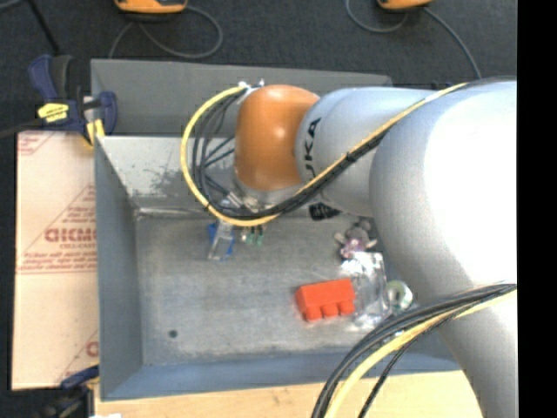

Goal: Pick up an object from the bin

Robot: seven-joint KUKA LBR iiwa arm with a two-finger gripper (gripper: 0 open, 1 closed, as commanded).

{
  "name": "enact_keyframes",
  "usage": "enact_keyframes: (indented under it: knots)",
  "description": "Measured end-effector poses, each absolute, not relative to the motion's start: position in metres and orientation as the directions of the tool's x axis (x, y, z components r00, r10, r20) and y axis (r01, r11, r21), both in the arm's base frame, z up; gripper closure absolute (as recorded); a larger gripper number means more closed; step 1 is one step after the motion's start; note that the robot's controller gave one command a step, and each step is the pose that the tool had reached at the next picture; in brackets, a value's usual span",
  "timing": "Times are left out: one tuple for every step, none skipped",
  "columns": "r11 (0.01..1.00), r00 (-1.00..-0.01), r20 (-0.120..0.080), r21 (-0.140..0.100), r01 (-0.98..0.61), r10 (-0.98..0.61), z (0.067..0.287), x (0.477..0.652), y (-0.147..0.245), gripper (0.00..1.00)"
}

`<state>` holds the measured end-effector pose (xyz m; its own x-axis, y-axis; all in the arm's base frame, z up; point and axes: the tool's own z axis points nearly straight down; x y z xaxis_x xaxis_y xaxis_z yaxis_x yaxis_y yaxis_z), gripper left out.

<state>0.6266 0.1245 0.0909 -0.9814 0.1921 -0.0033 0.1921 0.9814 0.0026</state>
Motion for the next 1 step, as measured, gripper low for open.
enact_keyframes:
  knots:
    - [0.981, -0.981, -0.012, 0.005, 0.192, 0.192, 0.0746, 0.6577, 0.1393, 1.00]
